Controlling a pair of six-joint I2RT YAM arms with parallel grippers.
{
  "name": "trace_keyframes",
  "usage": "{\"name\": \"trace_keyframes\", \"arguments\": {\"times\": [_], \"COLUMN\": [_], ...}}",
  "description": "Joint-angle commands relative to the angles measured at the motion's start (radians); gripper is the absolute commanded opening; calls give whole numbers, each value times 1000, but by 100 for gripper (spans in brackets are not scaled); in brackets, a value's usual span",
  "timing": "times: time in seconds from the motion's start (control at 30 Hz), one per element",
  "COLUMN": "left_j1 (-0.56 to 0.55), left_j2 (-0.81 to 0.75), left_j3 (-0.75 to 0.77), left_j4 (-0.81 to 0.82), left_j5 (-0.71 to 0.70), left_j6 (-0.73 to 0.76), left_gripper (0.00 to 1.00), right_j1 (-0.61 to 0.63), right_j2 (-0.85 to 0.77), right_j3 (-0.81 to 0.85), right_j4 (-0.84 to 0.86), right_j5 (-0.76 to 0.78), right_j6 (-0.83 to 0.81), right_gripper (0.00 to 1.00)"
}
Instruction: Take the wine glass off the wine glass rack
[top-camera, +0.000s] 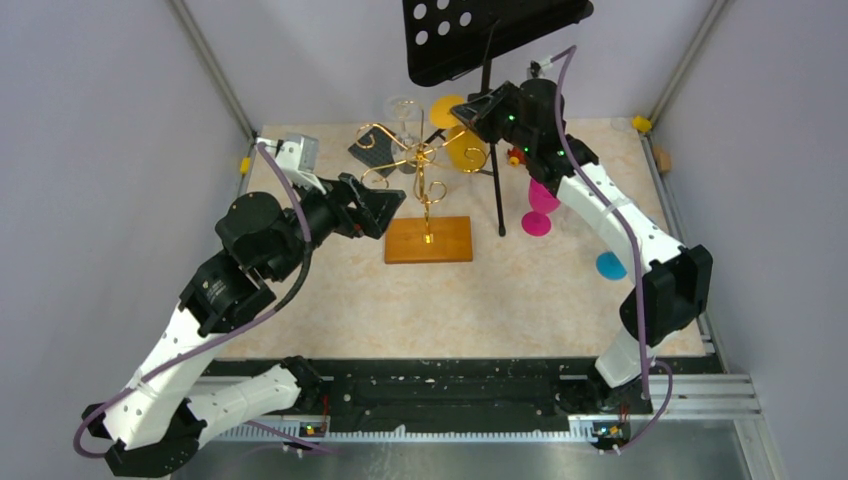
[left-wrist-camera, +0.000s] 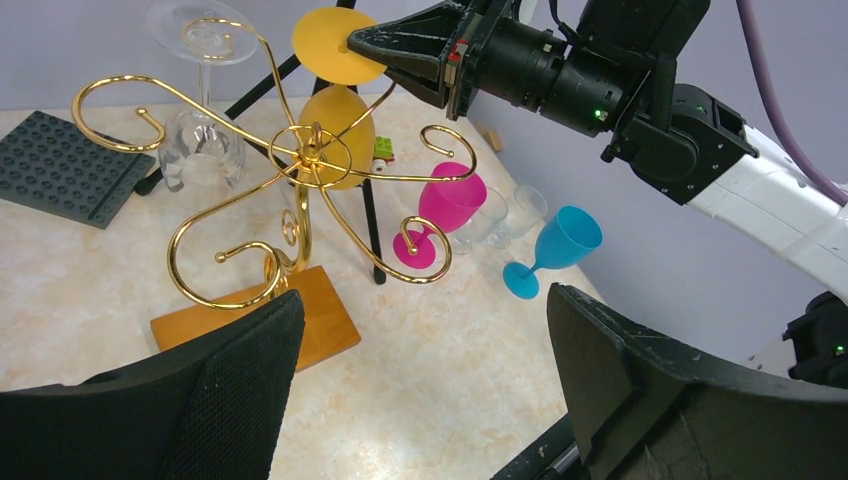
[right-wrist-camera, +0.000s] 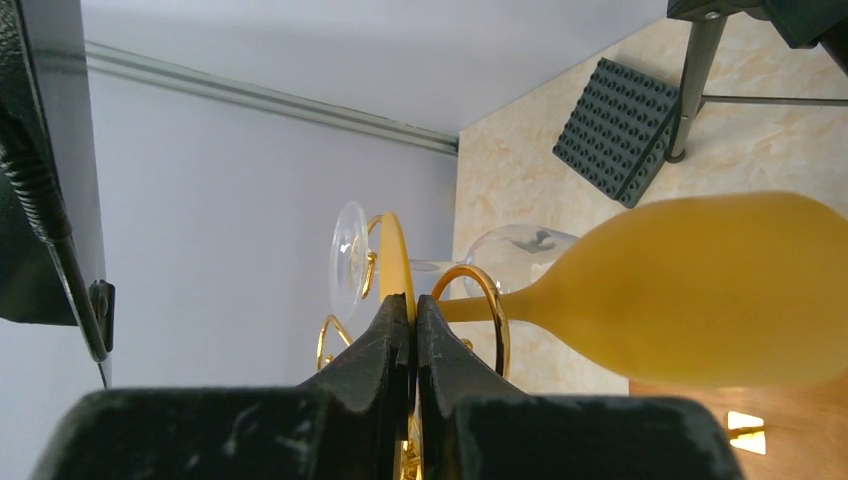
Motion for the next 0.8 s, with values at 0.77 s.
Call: {"name": "trace_keyframes", "arguments": {"times": [0.77], "left_j1": [4], "left_j2": [-18], "left_j3": [-9], "left_j4": [19], "left_j5": [-9], "left_j6": [-14], "left_gripper": [94], "right_j1": [-17], "right_j2": [-172], "right_j3": [-92], "right_j4": [100], "right_j5": [40], "right_j6": [47], "right_gripper": [0]}}
